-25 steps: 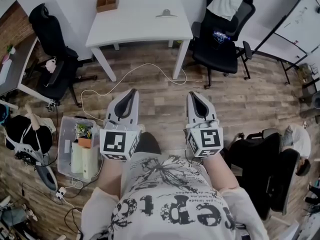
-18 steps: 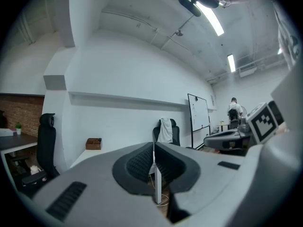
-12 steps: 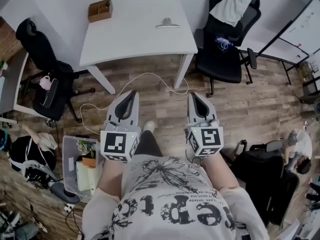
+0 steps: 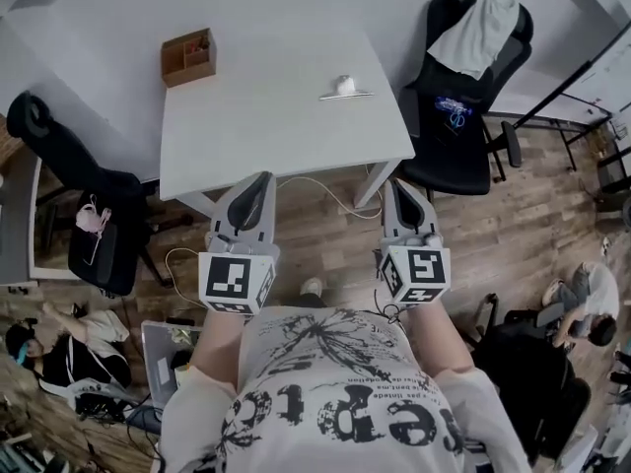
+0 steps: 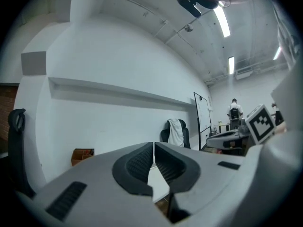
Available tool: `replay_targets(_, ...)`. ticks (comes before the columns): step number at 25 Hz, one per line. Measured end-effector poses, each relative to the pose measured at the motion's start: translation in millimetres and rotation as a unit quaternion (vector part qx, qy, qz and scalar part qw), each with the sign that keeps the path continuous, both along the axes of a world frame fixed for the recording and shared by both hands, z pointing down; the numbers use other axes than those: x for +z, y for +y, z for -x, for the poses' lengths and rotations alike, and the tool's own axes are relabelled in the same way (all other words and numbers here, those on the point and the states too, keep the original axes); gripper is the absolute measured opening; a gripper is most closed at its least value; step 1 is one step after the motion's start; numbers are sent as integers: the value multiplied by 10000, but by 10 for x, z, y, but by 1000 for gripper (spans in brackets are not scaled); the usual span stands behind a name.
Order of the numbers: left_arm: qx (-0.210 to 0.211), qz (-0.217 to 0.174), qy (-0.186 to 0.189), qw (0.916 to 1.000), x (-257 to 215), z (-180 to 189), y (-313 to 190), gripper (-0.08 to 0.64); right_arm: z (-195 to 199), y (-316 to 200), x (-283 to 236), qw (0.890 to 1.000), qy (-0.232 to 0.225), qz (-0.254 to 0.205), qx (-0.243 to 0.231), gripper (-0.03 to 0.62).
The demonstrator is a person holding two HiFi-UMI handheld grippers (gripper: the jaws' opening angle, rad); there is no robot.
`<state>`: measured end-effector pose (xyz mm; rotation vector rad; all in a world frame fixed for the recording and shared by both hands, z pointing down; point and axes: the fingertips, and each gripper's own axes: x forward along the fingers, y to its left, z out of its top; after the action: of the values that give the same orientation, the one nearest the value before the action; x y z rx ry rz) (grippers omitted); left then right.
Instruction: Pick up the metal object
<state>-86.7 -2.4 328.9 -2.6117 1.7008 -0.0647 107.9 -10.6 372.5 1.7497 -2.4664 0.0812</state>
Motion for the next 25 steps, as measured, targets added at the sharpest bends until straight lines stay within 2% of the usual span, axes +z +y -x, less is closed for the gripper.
replay_targets(5, -54, 204, 78, 9997, 106, 220, -558, 12, 108, -568, 139, 9994, -97, 299, 111, -8)
replay_targets(12, -84, 427, 121, 9990, 368, 241, -1212, 12, 156, -1382, 370, 9979, -60, 642, 76, -8)
replay_targets(25, -507, 301, 48, 9982, 361, 71, -2921, 12, 61, -3411, 877, 9901, 132, 1331, -430, -8)
